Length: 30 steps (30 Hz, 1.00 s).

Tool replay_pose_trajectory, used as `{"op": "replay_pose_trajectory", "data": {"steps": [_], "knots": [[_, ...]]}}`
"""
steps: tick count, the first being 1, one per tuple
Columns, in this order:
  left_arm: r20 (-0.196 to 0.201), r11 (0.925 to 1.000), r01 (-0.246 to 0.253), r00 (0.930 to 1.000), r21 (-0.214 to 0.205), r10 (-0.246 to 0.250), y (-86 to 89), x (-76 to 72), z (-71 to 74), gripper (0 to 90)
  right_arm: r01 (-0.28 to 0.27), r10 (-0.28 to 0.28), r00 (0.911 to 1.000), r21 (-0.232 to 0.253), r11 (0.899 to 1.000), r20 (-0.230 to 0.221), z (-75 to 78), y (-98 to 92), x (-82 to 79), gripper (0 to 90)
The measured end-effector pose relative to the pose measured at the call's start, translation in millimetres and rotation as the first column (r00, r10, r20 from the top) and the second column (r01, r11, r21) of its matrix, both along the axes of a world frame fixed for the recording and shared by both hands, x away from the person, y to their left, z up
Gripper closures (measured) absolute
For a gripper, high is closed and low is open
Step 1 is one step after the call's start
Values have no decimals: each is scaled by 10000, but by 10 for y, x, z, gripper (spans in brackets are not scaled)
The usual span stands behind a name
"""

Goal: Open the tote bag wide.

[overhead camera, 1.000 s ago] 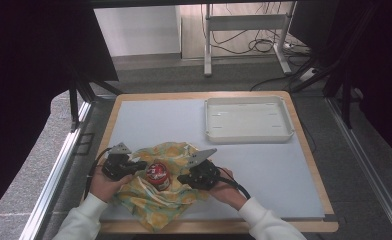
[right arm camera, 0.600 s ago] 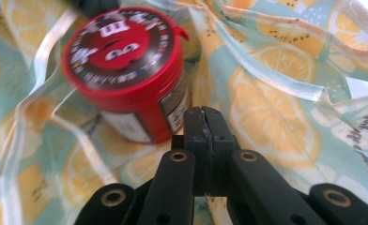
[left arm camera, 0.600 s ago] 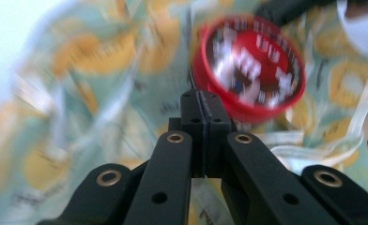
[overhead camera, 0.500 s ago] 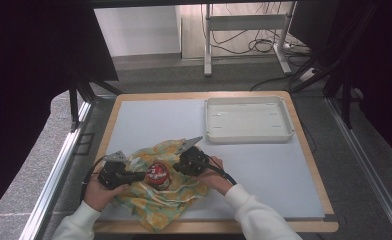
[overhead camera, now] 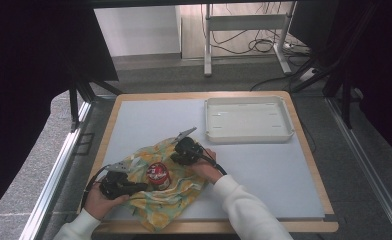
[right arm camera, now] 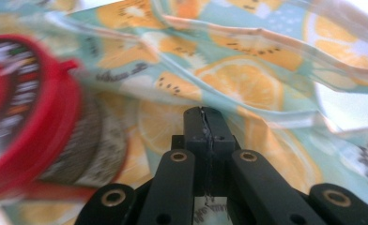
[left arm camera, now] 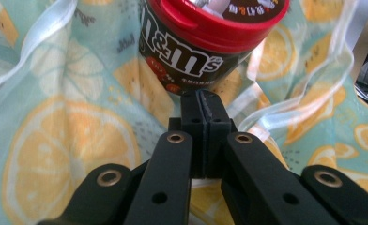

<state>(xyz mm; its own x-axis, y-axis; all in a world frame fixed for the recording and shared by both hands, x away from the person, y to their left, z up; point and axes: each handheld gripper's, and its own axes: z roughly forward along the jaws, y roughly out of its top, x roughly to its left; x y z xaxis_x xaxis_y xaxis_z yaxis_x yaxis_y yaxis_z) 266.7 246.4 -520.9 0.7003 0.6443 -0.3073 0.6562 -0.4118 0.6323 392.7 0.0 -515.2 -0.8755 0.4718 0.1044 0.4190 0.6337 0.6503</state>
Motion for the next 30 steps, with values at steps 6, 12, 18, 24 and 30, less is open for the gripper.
{"op": "replay_pose_trajectory", "data": {"steps": [6, 12, 18, 24, 30], "knots": [[-173, 9998, -53, 9998, 174, 56, -10, -7, -67, 900, 523, -523, 9986, -34, 9986, -89, -81, -12, 171, 886], [-290, 9996, 144, 9995, 226, -137, 2, -8, -98, 900, 750, -750, 9971, 17, 9972, -156, -122, -22, 229, 887], [-291, 9995, 190, 9994, 242, -183, -12, -8, -125, 900, 796, -795, 9968, 25, 9968, -97, -132, -18, 232, 886], [484, 9993, -365, 9981, -127, 371, 3, -26, -22, 900, 713, -730, 9970, 615, 9956, 254, 49, -93, 122, 886], [1224, 9957, -714, 9894, -589, 781, 23, -17, 129, 900, 276, -378, 9961, 1257, 9917, 799, 329, -241, -118, 886]]}}
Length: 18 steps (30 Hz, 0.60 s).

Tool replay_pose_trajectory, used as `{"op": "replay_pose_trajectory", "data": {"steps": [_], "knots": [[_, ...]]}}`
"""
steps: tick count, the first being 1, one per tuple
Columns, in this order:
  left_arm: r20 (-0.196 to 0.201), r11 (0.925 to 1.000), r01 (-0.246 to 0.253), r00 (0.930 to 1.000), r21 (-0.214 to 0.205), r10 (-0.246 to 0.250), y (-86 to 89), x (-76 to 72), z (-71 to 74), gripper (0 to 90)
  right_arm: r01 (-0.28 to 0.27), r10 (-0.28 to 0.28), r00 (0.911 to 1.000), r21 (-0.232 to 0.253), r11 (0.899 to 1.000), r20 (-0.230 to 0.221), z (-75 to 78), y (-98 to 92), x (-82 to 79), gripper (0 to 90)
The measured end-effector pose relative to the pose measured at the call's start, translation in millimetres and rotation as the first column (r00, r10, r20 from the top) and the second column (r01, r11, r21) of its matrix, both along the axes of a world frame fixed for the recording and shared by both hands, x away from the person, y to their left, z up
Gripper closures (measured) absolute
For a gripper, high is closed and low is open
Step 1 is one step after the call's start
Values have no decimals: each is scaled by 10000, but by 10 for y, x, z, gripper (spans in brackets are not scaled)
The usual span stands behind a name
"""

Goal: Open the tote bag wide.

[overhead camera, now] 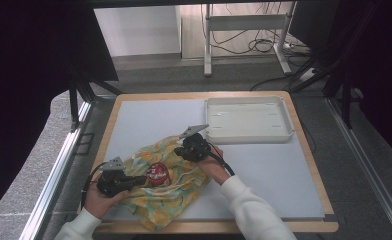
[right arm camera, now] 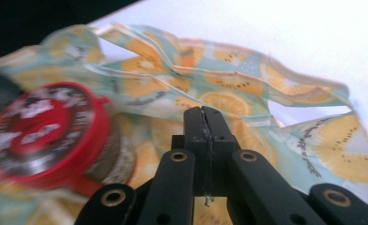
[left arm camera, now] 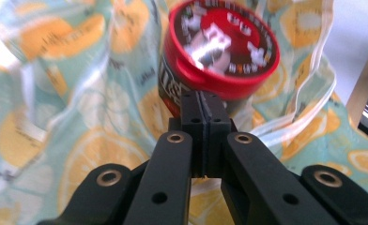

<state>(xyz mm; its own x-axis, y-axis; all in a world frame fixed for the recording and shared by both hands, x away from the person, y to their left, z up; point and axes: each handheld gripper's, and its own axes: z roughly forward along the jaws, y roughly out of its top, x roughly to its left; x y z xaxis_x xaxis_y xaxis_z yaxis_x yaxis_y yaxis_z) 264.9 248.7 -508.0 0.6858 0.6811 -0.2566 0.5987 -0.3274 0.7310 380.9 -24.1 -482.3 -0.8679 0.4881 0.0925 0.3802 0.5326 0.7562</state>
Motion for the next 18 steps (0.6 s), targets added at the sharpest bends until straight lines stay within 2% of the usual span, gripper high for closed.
{"op": "replay_pose_trajectory", "data": {"steps": [1, 3, 5, 6, 7, 10, 14, 18], "knots": [[92, 9999, -82, 9999, -81, 83, 7, -3, 20, 900, 0, 0, 10000, 0, 10000, 0, 0, 0, 0, 886], [293, 9993, -267, 9992, -243, 274, 52, -4, 73, 900, -170, 166, 9997, 193, 9997, 199, 83, -75, -113, 886], [322, 9990, -344, 9989, -289, 353, 71, -3, 87, 900, -244, 238, 9993, 229, 9994, 283, 103, -104, -150, 887], [389, 9982, -486, 9980, -343, 499, 107, -4, 105, 900, -365, 355, 9988, 273, 9990, 352, 137, -161, -227, 886], [389, 9982, -486, 9980, -343, 499, 107, -4, 105, 900, -365, 355, 9988, 273, 9990, 352, 137, -161, -227, 886], [551, 9968, -722, 9957, -331, 739, 155, -6, 126, 900, -559, 547, 9975, 267, 9981, 445, 183, -276, -358, 886], [708, 9940, -1013, 9921, -408, 1040, 208, -15, 147, 900, -622, 611, 9971, 233, 9978, 446, 211, -349, -417, 886], [721, 9934, -1075, 9913, -403, 1102, 223, -20, 150, 900, -680, 669, 9965, 204, 9975, 504, 226, -412, -454, 886]]}}
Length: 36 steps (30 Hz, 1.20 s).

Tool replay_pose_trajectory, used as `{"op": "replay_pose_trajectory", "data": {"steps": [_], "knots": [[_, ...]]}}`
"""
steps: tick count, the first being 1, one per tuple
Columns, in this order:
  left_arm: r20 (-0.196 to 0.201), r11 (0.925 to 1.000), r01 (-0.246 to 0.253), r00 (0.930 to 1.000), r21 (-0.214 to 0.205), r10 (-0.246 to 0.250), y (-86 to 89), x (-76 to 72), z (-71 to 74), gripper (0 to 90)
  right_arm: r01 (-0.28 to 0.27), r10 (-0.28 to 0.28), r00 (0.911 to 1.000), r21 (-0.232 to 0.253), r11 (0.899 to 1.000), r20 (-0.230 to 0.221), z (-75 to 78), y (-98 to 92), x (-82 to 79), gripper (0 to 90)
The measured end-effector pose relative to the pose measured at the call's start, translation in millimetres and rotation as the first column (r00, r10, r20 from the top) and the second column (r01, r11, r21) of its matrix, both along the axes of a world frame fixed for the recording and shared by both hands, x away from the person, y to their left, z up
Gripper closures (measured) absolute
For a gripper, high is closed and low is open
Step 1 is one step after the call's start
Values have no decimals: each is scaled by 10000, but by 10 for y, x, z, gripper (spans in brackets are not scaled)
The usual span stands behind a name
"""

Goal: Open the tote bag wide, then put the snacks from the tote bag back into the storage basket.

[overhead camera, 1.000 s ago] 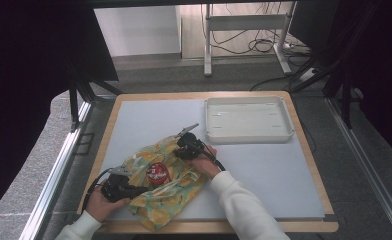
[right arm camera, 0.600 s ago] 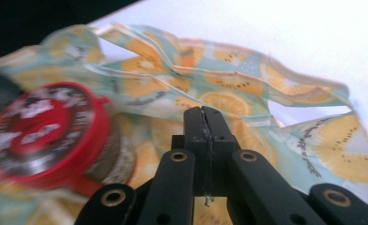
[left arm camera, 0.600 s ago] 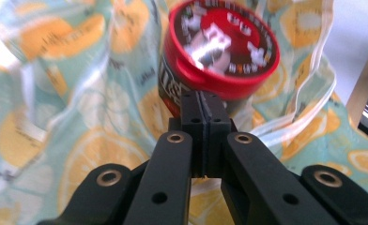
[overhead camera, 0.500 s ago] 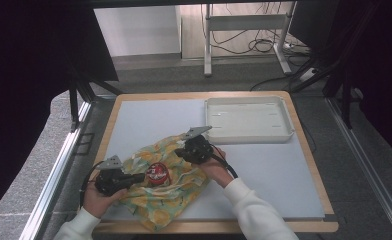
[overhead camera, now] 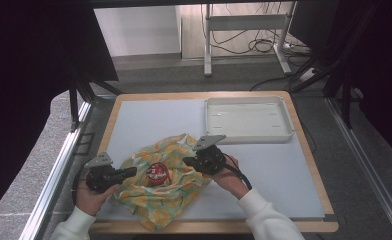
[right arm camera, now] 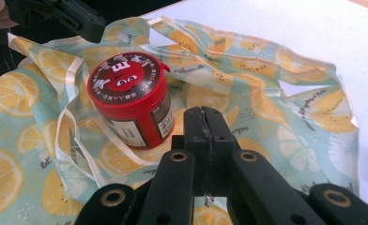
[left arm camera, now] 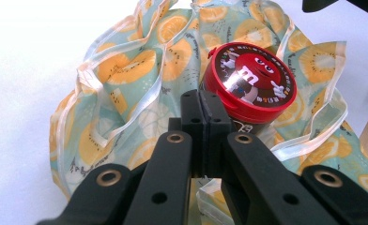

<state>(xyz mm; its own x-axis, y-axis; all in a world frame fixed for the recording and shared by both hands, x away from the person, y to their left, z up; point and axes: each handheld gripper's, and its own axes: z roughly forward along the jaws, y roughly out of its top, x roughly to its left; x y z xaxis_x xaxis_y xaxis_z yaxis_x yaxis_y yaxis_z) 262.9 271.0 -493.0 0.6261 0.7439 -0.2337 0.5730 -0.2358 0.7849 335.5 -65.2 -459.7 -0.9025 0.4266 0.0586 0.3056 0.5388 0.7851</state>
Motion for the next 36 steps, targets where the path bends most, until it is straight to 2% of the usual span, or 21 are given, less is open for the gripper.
{"op": "replay_pose_trajectory", "data": {"steps": [5, 6, 7, 9, 12, 13, 14, 16, 19, 27, 31, 36], "knots": [[32, 9999, -40, 10000, 144, 40, -17, 0, -15, 875, 7, -7, 10000, 22, 10000, -54, 1, -13, 6, 880], [61, 9998, -81, 9999, 176, 80, -19, 1, -18, 816, -33, 33, 10000, -1, 10000, -71, -8, -8, 10, 865], [129, 9997, -134, 9998, 212, 132, -17, 2, -20, 816, -33, 33, 10000, -1, 10000, -71, -8, -8, 10, 865], [303, 9992, -345, 9990, 191, 339, -12, -5, -21, 702, -57, 57, 10000, 2, 10000, -79, -16, -2, 11, 827], [400, 9981, -619, 9973, 36, 617, 12, -9, -12, 509, -123, 123, 9999, 27, 9999, 83, -21, 19, -2, 640], [415, 9976, -693, 9967, 18, 692, 20, -9, -11, 424, -1, 0, 9998, 57, 10000, 223, -15, 33, -20, 551], [422, 9972, -745, 9963, -4, 744, 26, -8, -12, 424, -1, 0, 9998, 57, 10000, 223, -15, 33, -20, 551], [382, 9969, -783, 9962, -8, 783, 34, -2, -16, 365, -10, 8, 9998, 129, 9999, 216, -6, 41, -30, 521], [396, 9972, -741, 9965, -4, 741, 35, -7, -16, 324, 94, -99, 9996, 189, 9998, 250, 10, 42, -26, 460], [405, 9969, -782, 9962, 105, 777, 41, -13, -22, 297, 214, -219, 9995, 215, 9995, 221, 40, 60, -24, 385], [397, 9953, -869, 9956, 417, 852, 28, 3, -45, 282, 191, -192, 9997, 93, 9998, 123, 59, 136, -31, 331], [378, 9944, -950, 9949, 464, 933, 45, 3, -51, 279, 59, -57, 10000, -179, 9998, 78, 71, 273, -58, 268]]}}
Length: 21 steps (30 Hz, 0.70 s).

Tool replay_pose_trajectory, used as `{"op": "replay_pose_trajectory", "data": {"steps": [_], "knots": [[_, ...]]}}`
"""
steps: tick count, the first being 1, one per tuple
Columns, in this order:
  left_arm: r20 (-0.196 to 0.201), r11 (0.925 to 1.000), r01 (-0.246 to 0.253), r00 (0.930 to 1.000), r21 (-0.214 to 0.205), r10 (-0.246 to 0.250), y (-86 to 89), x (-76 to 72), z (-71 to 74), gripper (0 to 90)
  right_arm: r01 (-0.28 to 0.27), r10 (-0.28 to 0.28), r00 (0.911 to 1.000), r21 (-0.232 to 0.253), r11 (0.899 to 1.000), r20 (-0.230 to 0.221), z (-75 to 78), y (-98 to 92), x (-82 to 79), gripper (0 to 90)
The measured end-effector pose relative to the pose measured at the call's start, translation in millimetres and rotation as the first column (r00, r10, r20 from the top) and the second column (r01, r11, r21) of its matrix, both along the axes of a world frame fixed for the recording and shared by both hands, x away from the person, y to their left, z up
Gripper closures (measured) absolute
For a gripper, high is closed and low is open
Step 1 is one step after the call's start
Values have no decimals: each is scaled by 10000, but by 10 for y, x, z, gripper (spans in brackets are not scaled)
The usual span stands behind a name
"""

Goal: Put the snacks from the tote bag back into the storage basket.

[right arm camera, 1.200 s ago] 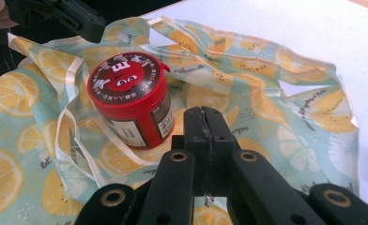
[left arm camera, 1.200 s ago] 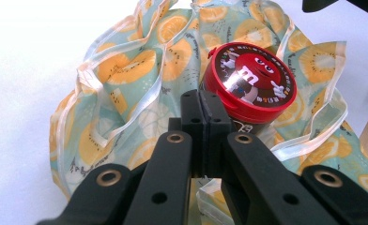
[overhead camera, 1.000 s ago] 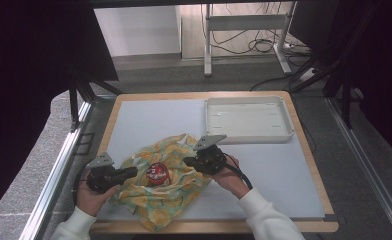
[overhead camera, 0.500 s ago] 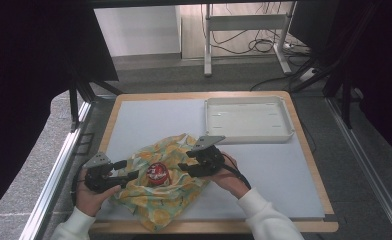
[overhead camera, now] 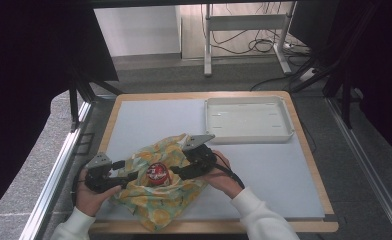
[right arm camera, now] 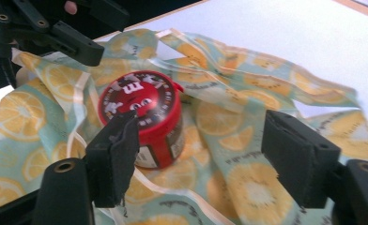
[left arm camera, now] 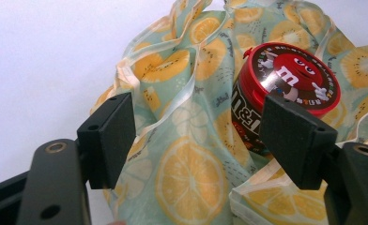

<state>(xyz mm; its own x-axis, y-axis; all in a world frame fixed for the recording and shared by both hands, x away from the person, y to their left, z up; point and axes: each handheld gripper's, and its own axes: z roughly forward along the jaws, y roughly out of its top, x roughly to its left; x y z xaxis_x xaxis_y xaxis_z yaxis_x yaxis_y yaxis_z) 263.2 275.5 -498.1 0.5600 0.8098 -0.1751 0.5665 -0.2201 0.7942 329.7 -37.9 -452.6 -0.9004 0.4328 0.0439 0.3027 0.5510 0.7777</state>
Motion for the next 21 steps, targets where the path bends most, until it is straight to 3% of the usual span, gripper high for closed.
{"op": "replay_pose_trajectory", "data": {"steps": [13, 21], "knots": [[-88, 9998, -197, 9998, 32, 197, 56, -29, -9, 266, -349, 320, 9988, -787, 9963, -380, 0, 394, 10, 179], [-39, 9998, -198, 9998, 8, 198, 62, -39, 3, 266, -640, 553, 9964, -1416, 9878, -643, -102, 616, 5, 152]]}}
